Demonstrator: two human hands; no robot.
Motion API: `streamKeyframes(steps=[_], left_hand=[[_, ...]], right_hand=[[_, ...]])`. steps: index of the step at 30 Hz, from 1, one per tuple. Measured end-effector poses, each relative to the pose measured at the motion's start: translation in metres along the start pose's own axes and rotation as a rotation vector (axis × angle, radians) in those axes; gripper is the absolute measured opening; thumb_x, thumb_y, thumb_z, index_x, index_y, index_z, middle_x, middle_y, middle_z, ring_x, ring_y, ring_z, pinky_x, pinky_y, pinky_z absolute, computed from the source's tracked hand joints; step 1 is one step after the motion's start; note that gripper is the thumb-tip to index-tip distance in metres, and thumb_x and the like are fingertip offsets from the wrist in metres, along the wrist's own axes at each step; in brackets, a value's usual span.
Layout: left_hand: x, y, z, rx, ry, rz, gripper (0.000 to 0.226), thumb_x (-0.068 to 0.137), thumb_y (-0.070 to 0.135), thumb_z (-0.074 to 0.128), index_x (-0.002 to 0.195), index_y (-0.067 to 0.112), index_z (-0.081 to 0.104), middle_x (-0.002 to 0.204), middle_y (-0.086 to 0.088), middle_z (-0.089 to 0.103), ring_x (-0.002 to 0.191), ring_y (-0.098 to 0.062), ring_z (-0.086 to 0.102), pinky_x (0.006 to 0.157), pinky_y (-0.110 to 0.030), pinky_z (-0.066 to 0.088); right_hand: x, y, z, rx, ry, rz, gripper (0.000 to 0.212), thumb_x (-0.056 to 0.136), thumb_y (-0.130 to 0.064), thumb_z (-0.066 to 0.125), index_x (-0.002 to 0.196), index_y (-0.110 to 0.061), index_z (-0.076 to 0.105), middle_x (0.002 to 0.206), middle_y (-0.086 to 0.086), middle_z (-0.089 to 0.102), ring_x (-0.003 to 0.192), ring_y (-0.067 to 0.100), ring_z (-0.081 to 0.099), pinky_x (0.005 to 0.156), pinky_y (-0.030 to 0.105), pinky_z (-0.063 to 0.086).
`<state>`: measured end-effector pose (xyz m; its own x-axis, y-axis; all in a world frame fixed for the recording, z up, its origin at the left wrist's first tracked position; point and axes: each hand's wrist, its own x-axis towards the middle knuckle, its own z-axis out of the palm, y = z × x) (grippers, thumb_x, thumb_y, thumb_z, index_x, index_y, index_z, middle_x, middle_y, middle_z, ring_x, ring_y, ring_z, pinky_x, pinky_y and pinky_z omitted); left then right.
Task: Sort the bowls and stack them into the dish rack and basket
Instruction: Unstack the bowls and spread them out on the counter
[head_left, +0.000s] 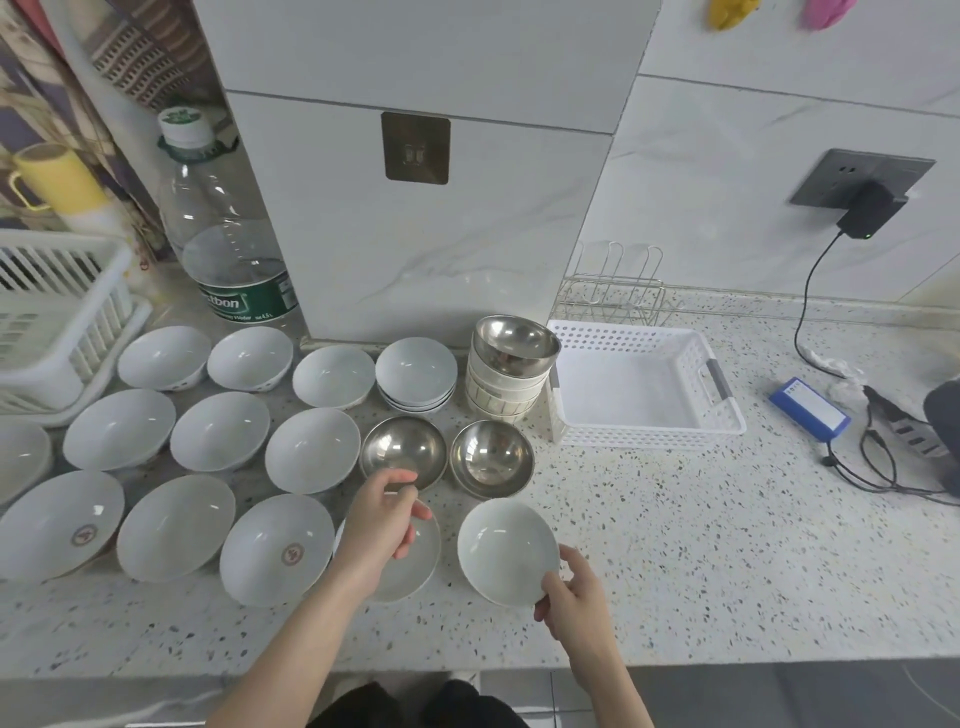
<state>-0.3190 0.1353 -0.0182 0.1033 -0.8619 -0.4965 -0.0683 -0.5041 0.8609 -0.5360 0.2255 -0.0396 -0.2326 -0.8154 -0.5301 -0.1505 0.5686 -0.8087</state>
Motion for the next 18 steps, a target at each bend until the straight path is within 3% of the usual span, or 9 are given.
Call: streamKeyframes(steps=[5,11,18], left_hand=[[-0.004,0.002,-0.016,-0.052,0.014,0.040,0.020,0.096,0.006,0.048,0.102,0.022,0.059,0.070,-0.008,0.068,0.035,-0.009,0.041,0.033,-0.019,0.028],[-0.006,0.003,-0.023,-0.067,-0.002,0.033,0.021,0.095,0.005,0.048,0.103,0.022,0.058,0.073,-0.010,0.067,0.036,-0.010,0.042,0.033,-0.019,0.027],[-0.005,0.005,-0.017,-0.073,0.002,0.028,0.024,0.093,0.004,0.048,0.103,0.023,0.059,0.071,-0.006,0.068,0.037,-0.010,0.043,0.033,-0.020,0.029]], right_hand=[[-0.002,-0.001,0.011,-0.016,0.012,0.005,0.036,0.090,-0.005,0.044,0.120,-0.023,0.051,0.049,0.002,0.057,0.040,0.003,0.045,0.041,0.018,0.036],[-0.002,0.000,0.016,-0.081,0.038,-0.013,0.041,0.091,-0.007,0.044,0.129,-0.023,0.047,0.052,0.000,0.059,0.044,0.001,0.050,0.051,0.023,0.042],[0.002,0.000,0.014,-0.081,0.001,-0.013,0.042,0.091,-0.005,0.044,0.129,-0.023,0.046,0.055,0.002,0.062,0.043,0.000,0.051,0.046,0.018,0.040]])
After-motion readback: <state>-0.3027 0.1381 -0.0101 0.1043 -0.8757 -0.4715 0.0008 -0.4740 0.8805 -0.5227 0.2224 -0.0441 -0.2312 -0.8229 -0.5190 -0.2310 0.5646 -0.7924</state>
